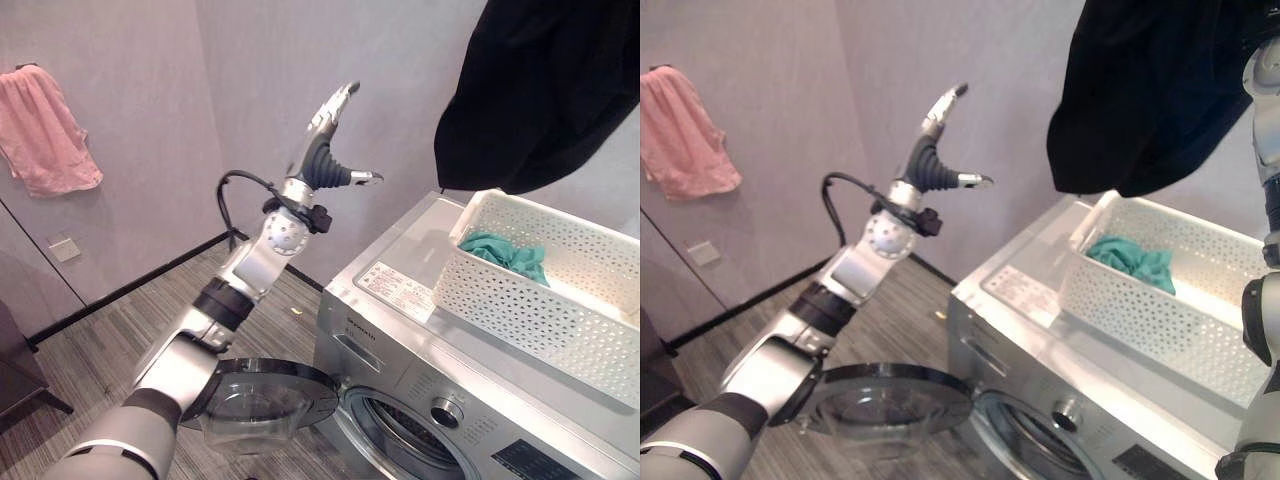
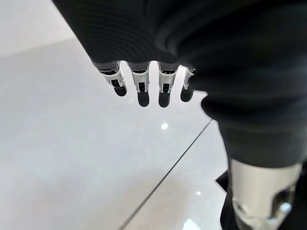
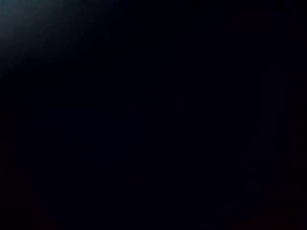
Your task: Grab the laundry basket,head to the washer,open it,put in the laundry and shut it.
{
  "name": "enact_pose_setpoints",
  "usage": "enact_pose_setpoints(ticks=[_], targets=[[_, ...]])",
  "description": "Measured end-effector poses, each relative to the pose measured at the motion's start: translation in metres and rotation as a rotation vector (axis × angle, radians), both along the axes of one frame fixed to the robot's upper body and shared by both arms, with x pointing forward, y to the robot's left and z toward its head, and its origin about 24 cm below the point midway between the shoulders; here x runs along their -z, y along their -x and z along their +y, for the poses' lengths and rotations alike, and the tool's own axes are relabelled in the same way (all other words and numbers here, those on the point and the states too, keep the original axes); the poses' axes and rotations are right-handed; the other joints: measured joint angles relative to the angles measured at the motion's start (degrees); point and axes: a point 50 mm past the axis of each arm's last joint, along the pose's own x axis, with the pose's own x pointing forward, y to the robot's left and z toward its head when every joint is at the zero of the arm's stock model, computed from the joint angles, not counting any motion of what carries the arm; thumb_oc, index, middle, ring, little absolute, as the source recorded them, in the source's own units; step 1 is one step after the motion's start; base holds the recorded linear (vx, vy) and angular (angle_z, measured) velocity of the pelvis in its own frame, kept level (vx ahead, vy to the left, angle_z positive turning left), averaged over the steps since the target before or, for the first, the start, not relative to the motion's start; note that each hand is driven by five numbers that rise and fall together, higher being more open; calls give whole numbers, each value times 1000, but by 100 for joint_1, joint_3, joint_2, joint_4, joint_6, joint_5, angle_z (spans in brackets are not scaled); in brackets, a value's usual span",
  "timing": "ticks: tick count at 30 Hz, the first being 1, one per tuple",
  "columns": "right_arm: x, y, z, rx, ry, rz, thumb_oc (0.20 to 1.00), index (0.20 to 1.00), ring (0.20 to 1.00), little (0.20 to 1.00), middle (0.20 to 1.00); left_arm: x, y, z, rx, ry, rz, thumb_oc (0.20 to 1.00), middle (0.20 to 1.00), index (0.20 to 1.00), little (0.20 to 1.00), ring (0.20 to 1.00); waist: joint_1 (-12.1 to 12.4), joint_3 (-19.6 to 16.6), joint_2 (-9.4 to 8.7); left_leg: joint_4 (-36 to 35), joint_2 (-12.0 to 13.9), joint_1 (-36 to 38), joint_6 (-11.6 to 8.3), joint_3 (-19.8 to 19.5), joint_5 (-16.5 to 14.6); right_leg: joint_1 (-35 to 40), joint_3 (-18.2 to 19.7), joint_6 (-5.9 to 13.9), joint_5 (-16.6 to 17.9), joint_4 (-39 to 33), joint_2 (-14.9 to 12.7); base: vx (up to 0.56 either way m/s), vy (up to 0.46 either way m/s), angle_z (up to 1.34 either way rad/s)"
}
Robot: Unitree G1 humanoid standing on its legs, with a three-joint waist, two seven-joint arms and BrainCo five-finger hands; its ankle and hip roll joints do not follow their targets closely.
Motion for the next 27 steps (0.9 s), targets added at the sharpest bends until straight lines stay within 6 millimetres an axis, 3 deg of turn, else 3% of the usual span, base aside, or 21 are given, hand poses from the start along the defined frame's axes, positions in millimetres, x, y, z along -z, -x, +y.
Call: enact_pose_setpoints(ticks=[9, 16, 19, 27], targets=[[10, -16, 27, -125, -51, 17, 200, 200, 200, 200, 200, 33, -6, -28, 15, 98, 220, 1000, 1000, 1000, 1000, 1000, -101, 0, 0, -1, 31, 4, 0, 119, 2, -67, 113, 1, 27, -1, 16, 3, 1, -7], [12, -20, 41, -175, -50, 16, 200, 200, 200, 200, 200, 37, -7, -33, 60, 251, 338, 1000, 1000, 1000, 1000, 1000, -104, 0, -1, 0, 25, 10, 0, 123, 2, -64, 119, 2, 34, 0, 8, 0, 0, 0], [15, -24, 56, -228, -45, 21, 200, 200, 200, 200, 200, 31, -7, -39, 103, 353, 391, 1000, 1000, 1000, 1000, 1000, -100, 0, -1, 0, 25, 12, 0, 127, 2, -62, 119, 4, 35, 0, 10, 0, 0, 0], [16, -23, 64, -259, -29, 18, 200, 200, 200, 200, 200, 1, -6, -45, 172, 426, 348, 1000, 1000, 1000, 1000, 1000, -91, 0, -1, -1, 30, 13, 0, 119, 1, -55, 108, 5, 34, 0, 13, 0, 0, 0]])
